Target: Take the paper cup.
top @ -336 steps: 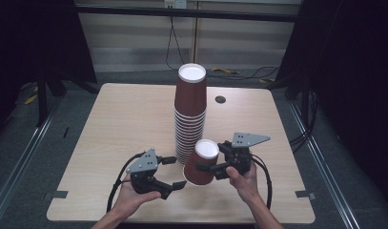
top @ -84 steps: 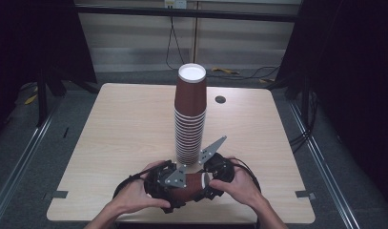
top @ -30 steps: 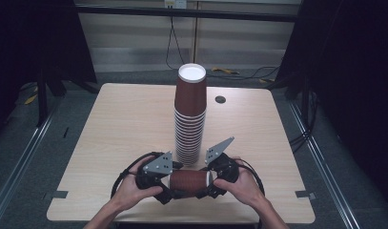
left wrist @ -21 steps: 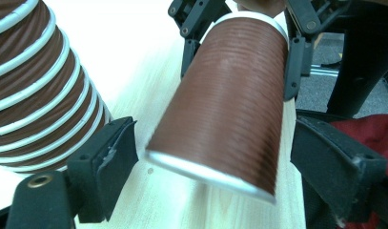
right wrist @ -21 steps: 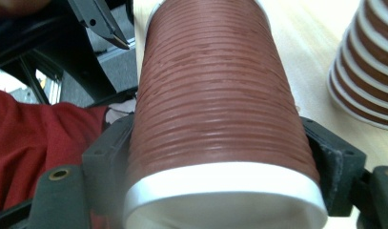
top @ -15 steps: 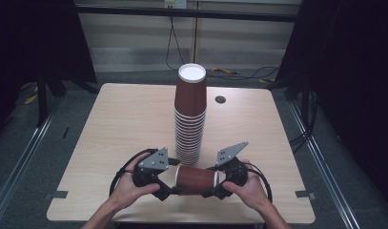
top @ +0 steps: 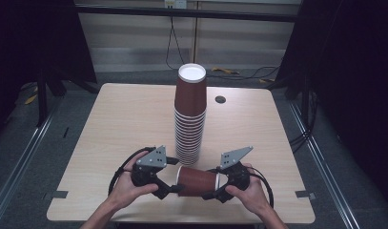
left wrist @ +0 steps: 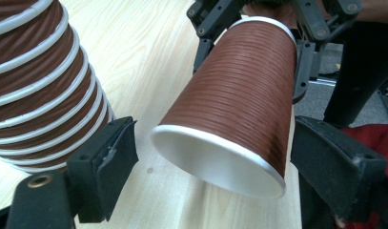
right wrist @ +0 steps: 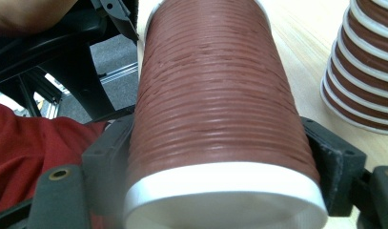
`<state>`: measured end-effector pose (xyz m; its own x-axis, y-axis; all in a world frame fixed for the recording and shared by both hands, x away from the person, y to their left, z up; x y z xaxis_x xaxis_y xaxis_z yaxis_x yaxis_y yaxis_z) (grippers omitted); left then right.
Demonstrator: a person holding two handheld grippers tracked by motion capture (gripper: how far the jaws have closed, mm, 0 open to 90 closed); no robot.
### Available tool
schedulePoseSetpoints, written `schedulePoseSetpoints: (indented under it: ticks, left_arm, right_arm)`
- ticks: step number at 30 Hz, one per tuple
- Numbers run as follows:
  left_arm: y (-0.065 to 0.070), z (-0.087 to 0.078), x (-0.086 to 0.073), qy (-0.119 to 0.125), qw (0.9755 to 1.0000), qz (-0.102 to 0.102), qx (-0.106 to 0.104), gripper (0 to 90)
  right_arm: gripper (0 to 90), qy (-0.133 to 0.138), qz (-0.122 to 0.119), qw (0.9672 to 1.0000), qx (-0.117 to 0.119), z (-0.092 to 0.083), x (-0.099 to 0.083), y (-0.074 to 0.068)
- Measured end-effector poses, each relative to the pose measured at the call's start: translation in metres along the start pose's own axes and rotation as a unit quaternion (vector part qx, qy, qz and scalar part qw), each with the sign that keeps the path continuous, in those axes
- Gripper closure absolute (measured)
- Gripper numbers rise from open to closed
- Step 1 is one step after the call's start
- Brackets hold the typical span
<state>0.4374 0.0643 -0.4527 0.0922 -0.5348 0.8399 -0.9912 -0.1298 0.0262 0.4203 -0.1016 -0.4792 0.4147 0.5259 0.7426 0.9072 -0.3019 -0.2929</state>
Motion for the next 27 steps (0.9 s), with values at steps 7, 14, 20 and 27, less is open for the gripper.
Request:
schedulePoseSetpoints:
  ticks: [7, 14, 20, 27]
  left_arm:
    - [0.001, 0.0, 0.0, 0.013, 0.9999, -0.006, -0.008, 15.7]
    - [-0.001, -0.002, 0.0, 0.018, 0.9997, -0.013, -0.005, 15.6]
    - [0.001, 0.0, -0.001, 0.02, 0.9996, -0.018, -0.012, 15.6]
    - [0.0, 0.003, -0.003, 0.019, 0.9993, -0.026, -0.016, 15.6]
  right_arm:
    - [22.0, 0.02, 0.0, 0.9998, -0.007, -0.003, 0.002, 0.0]
    - [22.0, 0.034, 0.0, 0.9993, -0.013, -0.005, 0.002, 0.001]
    - [22.0, 0.053, 0.0, 0.9985, -0.016, -0.009, 0.004, 0.001]
    - [22.0, 0.069, -0.002, 0.9975, -0.014, -0.013, 0.008, 0.0]
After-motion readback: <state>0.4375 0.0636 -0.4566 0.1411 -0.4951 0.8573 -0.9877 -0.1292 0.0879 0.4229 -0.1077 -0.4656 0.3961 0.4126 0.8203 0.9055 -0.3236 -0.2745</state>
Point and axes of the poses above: each handheld gripper's, and its own axes: z roughly forward along the jaws, x roughly out of its top, y roughly to its right, the point moved 7 cm from there along z, roughly forward along the jaws, and after that the axes turned 2 degrees about z, right-handed, at the moved point
